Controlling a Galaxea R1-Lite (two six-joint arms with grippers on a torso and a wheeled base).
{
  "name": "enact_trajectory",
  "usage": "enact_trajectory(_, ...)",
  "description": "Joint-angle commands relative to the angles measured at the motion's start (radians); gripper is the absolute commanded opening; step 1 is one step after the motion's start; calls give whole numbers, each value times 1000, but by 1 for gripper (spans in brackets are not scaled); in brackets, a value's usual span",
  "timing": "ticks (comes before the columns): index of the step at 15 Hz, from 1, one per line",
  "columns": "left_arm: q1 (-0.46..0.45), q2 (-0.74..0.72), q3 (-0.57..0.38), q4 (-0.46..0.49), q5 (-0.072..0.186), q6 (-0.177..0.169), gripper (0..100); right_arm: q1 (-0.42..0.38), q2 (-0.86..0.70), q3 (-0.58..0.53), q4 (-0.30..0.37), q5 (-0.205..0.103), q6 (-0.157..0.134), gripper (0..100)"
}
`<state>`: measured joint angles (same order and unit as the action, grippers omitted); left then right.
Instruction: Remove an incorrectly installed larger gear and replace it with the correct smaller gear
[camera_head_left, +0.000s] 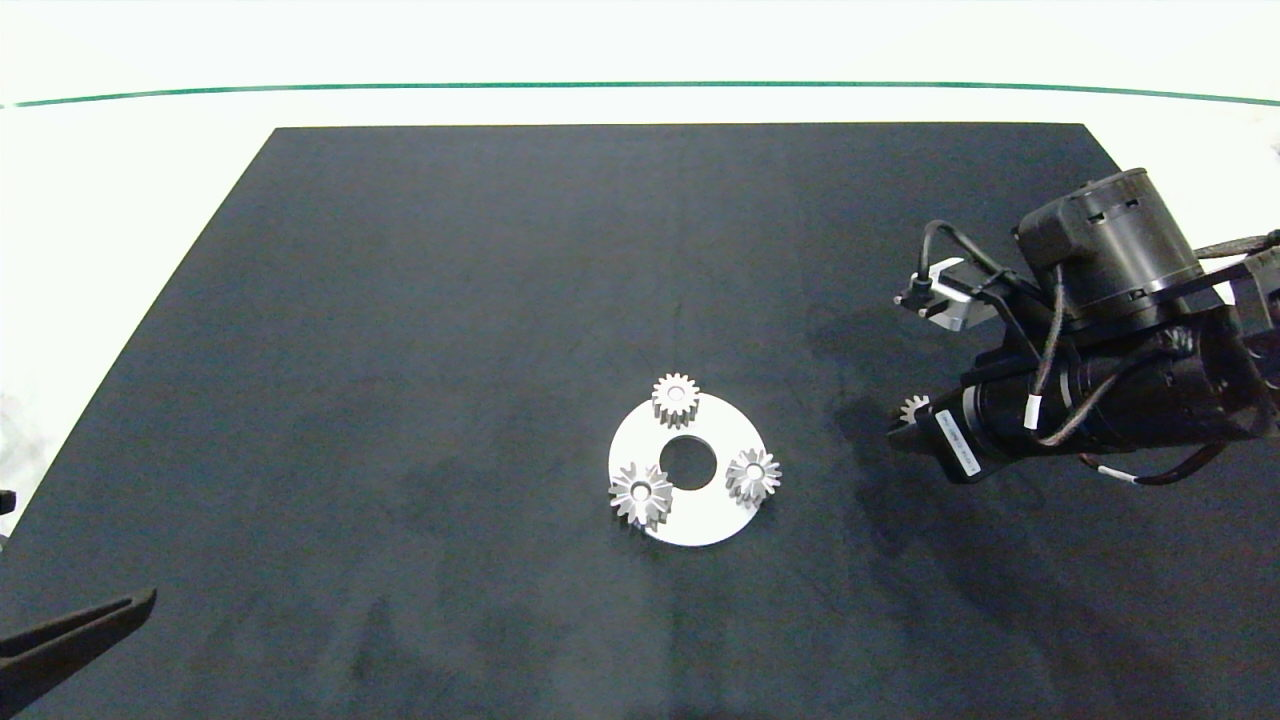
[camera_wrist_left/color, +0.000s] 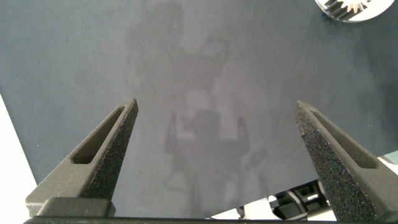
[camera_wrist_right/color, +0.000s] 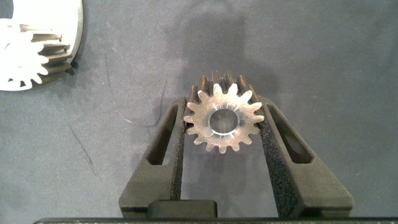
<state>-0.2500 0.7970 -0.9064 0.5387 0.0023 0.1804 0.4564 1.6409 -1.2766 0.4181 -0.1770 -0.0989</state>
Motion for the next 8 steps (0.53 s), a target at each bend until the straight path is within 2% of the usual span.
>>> enact_trajectory(1,-20,4,0,3,-1,7,100,2,10,11,4,-1,1,22)
enact_trajectory(5,-196,34,1,-13,5,50,100,2,7,33,2,2,10,22)
enact_trajectory(7,-229,60,17,-20,7,88,100,2,-4,33,2,2,10,22)
enact_trajectory(8,-230,73,35,-42,7,119,100,2,-15,33,2,1,10,22)
